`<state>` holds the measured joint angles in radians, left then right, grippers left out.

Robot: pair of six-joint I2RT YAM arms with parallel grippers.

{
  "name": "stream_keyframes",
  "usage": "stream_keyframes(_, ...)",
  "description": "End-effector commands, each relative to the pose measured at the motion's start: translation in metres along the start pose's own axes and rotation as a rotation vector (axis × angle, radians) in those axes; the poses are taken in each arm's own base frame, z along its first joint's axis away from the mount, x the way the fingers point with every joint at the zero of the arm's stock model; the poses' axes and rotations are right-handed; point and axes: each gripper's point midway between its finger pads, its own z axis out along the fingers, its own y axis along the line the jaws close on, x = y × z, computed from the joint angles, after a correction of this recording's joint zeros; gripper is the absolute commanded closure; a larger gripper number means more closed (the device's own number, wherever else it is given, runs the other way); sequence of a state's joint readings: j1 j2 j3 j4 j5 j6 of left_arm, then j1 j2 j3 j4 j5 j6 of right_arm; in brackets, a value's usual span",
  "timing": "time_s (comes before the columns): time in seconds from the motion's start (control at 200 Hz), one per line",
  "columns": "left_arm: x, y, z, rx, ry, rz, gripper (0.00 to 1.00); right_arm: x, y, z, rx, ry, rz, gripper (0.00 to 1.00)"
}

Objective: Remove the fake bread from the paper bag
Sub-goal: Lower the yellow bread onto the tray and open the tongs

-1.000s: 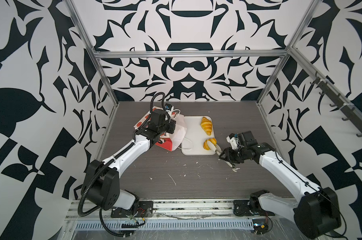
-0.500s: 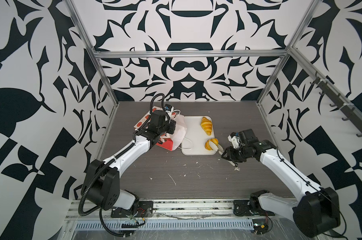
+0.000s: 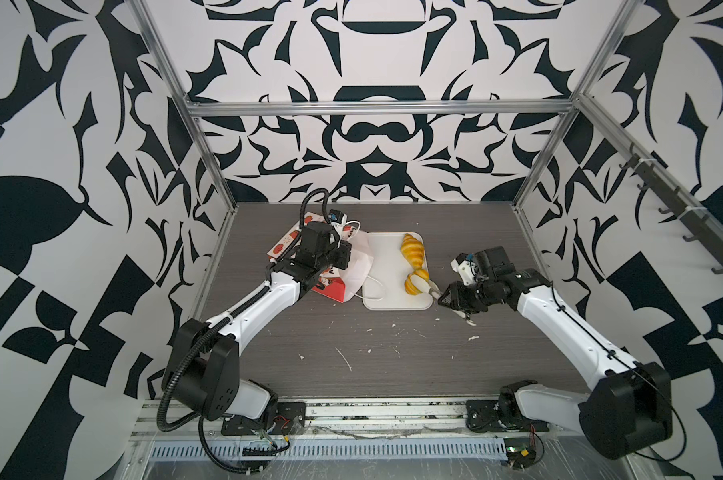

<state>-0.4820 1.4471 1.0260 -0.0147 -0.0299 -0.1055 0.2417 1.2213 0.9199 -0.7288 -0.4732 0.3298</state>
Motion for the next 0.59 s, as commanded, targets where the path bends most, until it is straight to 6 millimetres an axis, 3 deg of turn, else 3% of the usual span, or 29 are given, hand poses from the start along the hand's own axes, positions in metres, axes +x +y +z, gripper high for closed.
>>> stream_keyframes(0.0,-0.003,-0.001,-0.002,0.014,-0.022,-0.016,1.00,-0.015,0.019,-0.004,-0.096,-0.038,-0.026,0.60)
stream_keyframes(0.225,-0.002,-0.002,-0.002,0.018,-0.021,-0.017,1.00,-0.004,0.008,0.015,-0.095,0.050,0.011,0.60)
stream_keyframes(0.59,-0.001,-0.003,0.000,0.024,-0.016,-0.018,1.00,0.004,-0.026,0.011,0.076,0.052,0.015,0.49)
